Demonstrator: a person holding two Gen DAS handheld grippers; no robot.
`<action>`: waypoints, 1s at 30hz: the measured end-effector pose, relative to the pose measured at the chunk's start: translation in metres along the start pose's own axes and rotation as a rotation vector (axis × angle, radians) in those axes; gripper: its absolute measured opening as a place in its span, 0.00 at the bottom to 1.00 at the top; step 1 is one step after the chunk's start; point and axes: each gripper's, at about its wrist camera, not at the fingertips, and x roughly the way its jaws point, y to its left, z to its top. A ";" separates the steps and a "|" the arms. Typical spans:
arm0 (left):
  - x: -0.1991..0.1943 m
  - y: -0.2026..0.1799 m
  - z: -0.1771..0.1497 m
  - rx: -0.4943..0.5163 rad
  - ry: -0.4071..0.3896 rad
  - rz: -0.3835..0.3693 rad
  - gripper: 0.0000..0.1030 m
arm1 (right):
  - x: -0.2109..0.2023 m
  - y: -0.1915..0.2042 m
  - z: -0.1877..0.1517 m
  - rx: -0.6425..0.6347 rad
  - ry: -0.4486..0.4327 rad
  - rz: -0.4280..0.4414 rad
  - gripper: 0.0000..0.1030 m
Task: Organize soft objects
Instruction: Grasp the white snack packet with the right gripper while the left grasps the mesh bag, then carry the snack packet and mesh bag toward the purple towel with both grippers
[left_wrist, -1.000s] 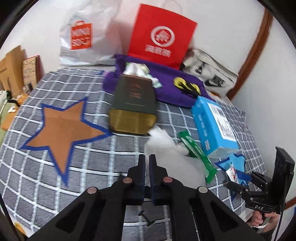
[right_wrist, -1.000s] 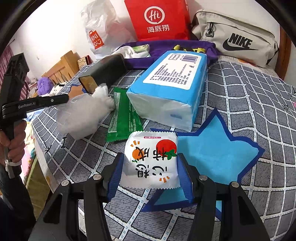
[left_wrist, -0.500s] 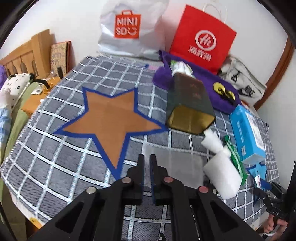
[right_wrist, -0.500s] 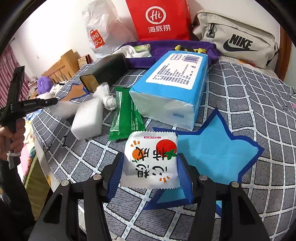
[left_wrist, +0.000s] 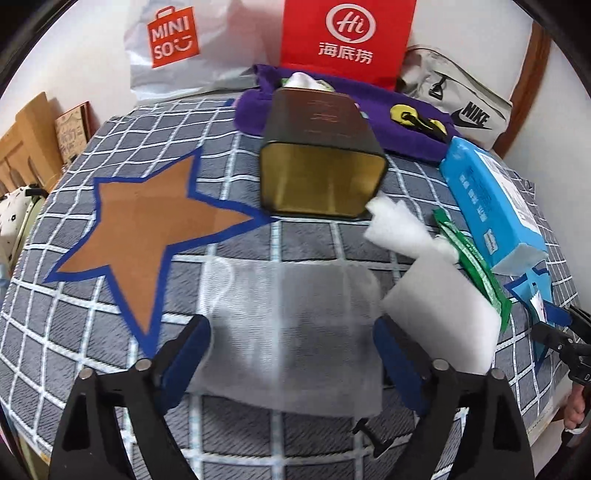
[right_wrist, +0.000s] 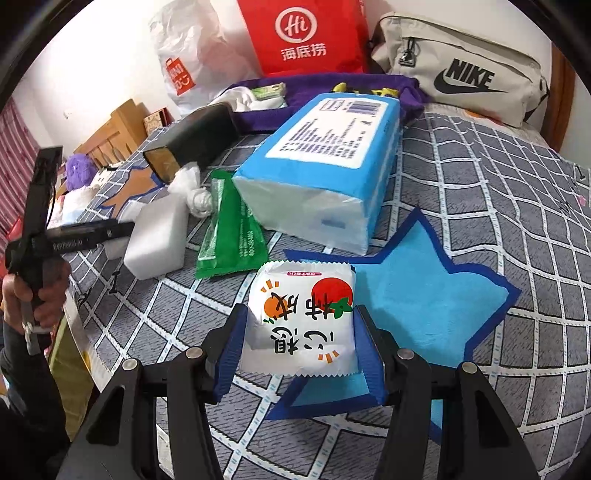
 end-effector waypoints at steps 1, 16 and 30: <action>0.000 -0.001 0.000 -0.002 -0.004 0.003 0.87 | -0.001 0.000 0.000 -0.001 -0.004 -0.002 0.55; 0.005 -0.015 0.010 0.056 -0.031 -0.020 0.19 | -0.037 0.006 0.026 -0.020 -0.103 -0.026 0.54; -0.022 0.003 0.029 -0.015 -0.055 -0.069 0.07 | -0.039 0.012 0.055 -0.042 -0.117 -0.019 0.54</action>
